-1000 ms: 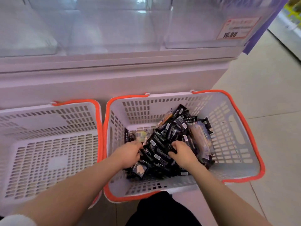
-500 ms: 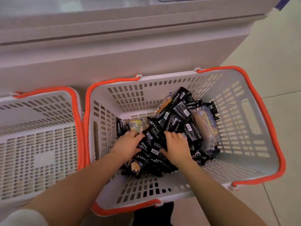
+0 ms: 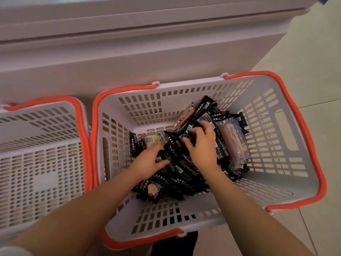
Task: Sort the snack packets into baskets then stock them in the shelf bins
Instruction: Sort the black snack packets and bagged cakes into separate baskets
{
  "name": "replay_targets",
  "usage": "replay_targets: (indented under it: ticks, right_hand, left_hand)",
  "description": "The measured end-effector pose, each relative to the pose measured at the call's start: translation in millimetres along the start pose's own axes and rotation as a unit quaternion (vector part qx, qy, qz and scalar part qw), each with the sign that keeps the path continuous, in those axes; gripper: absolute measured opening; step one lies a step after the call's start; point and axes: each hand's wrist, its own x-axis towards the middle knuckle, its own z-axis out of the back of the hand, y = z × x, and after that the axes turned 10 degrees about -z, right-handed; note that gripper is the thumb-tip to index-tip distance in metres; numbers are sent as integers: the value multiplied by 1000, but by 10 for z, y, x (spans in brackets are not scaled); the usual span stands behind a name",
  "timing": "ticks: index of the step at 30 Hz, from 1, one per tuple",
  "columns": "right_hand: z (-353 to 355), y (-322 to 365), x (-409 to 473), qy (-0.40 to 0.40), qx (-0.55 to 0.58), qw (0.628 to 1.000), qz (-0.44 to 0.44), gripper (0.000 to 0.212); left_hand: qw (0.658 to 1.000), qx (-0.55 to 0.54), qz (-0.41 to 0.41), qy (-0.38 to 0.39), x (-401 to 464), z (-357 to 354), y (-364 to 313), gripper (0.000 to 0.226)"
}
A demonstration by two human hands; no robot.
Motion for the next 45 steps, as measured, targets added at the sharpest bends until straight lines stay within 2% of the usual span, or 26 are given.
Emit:
replay_targets:
  ticks: [3,5,7,9,11,15,17,20,23,25,28,31,33,34,36,38,40,43,45]
  right_hand:
    - [-35,44,96,44,90,992,-81,52]
    - [-52,45,132,59,84,991,-89,70]
    - [-62,28,156,67,78,990,-96,78]
    - [-77,0,165,80,78,988,-106,70]
    - [-102,-26,137,87,47,990,-102,54]
    - [-129,-16,3,132,93,983,-84,33]
    - [-97,17,-65,141,118,980,-76,28]
    - [49,136,-178,106,213,967,-95,26]
    - [231,359,-324,108,312,936,-120,24]
    - [332,594,-438,156,362,911,-120,25]
    - [397,1066,-608,251,407,873,-100,25]
    - [338,1609,-812,293,391,871,-47,26]
    - [235,1939,-943,308,375,874,-14,24]
    - [164,2086,-1005,319,366,874,-3,23]
    - [-21,2309,-1138,346,343,873,0,23]
    - [-224,2432,-1258,381,299,875,-17,19]
    - [-399,2464,-1347,419,212,883,-19,13]
    - [-503,2442,-1409,437,82,896,5,39]
    - [-461,2423,-1407,410,81,908,22,42]
  left_hand:
    - [999,-37,28,0,29,-34,-11,49]
    - [998,-49,43,-7,39,-71,-16,47]
    - [996,-63,63,-13,36,-115,-13,50]
    - [994,-81,78,-18,30,-147,-6,58]
    - [993,-90,81,-9,27,-150,-5,62]
    - [989,-134,67,14,-2,-91,-36,41]
    - [986,-152,62,-13,-51,-34,-100,36]
    - [973,-199,51,-109,-208,142,-227,36]
    - [948,-249,11,-197,-503,421,-332,33]
    - [925,-275,-9,-263,-748,637,-385,34]
    - [872,-302,-9,-386,-1101,923,-338,42]
    - [802,-343,34,-488,-1460,1105,-150,23]
    - [758,-377,79,-527,-1690,1166,41,47]
    - [743,-383,95,-540,-1804,1188,123,52]
    - [727,-376,111,-563,-2000,1189,301,40]
    - [733,-342,124,-575,-2170,1163,433,27]
    - [759,-294,149,-561,-2305,1095,573,25]
    - [805,-239,198,-505,-2416,957,718,27]
    - [836,-203,204,-468,-2408,897,757,25]
